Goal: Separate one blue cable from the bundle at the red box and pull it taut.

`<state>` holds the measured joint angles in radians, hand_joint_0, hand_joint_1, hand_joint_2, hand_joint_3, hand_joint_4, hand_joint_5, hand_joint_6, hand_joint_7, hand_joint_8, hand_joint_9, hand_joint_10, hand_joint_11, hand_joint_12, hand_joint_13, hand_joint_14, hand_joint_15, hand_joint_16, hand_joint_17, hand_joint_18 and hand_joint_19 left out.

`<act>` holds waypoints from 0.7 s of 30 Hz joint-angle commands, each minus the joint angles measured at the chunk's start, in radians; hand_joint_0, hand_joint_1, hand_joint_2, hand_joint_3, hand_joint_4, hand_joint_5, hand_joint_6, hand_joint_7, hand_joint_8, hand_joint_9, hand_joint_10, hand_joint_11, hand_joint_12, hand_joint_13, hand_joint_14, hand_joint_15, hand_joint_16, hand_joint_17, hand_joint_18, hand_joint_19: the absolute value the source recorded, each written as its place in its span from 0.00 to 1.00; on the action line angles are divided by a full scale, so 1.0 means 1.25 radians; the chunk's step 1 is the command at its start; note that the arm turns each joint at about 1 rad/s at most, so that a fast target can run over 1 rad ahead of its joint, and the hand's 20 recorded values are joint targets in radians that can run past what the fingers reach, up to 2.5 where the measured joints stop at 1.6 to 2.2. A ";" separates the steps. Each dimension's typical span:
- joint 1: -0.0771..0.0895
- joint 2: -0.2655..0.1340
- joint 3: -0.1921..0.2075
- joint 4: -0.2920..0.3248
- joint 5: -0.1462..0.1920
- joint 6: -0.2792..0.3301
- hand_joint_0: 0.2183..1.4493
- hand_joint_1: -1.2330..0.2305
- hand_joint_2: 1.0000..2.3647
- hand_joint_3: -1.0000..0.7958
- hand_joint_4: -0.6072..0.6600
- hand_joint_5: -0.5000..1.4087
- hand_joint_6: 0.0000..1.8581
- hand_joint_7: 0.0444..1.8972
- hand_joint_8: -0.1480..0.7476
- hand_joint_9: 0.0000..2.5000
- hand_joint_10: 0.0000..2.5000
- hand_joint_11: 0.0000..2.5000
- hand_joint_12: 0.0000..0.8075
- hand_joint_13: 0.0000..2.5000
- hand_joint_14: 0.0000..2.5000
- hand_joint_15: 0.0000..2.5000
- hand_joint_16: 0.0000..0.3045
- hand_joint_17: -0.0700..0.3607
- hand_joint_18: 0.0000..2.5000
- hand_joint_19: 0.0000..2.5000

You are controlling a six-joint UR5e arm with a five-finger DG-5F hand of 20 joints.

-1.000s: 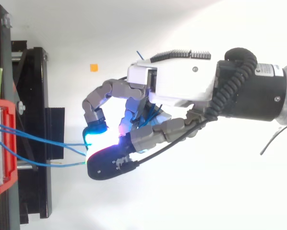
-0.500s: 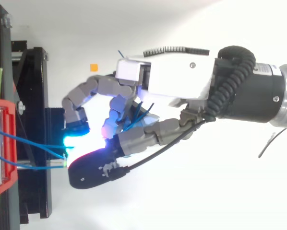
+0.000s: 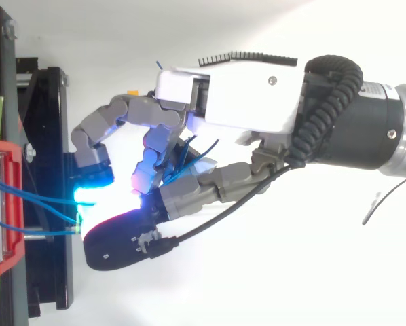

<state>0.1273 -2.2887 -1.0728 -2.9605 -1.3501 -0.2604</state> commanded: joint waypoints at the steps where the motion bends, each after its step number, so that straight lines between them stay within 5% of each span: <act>1: 0.000 0.000 -0.001 0.000 0.000 0.001 0.42 0.21 0.01 0.41 0.47 0.17 0.49 0.66 0.47 0.50 0.00 0.69 0.45 0.37 0.50 0.69 0.13 0.37 0.41 0.64; 21: 0.005 0.000 -0.018 -0.012 -0.002 -0.003 0.44 0.19 0.01 0.36 0.47 0.17 0.48 0.65 0.47 0.49 0.00 0.69 0.45 0.36 0.49 0.69 0.13 0.37 0.40 0.63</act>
<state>0.1321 -2.2888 -1.0833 -2.9747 -1.3521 -0.2629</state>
